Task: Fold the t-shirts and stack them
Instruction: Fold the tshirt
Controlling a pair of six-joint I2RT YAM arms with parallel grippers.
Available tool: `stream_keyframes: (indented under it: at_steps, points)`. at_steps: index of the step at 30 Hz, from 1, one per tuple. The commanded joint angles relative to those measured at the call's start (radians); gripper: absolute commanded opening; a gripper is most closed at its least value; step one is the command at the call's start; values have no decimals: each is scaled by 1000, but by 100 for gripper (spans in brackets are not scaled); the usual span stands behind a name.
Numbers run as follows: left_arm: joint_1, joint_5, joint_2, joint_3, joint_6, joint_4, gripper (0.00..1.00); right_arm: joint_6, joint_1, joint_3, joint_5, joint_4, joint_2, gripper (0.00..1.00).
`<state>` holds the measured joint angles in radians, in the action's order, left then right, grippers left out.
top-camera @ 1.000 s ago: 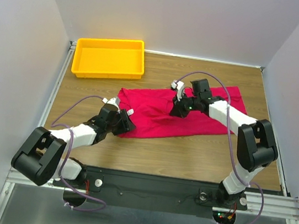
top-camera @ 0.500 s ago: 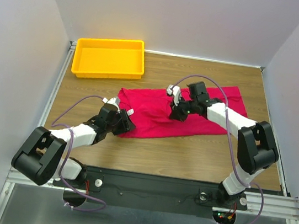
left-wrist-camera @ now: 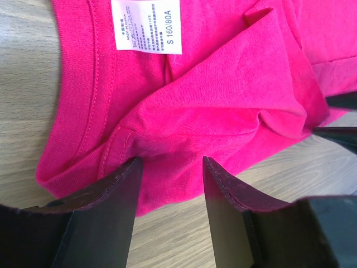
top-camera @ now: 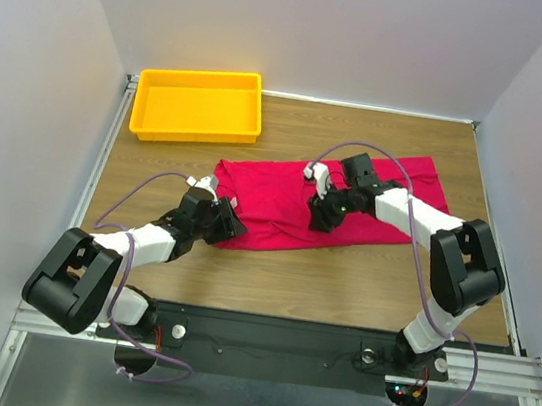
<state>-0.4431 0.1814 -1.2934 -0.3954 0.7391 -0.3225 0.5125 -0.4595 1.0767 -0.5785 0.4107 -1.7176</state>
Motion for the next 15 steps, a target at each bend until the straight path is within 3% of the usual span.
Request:
stream_keyframes:
  at_steps: [1, 8, 15]
  points:
    - [6, -11, -20, -19, -29, 34, 59, -55, -4, 139, 6, -30, 1, 51]
    - [7, -10, -21, -14, -27, 31, 59, -254, -7, 411, -102, -18, -221, 50]
    - [7, -10, -15, -8, -33, 31, 59, -266, -38, 557, -72, 31, -385, 46]
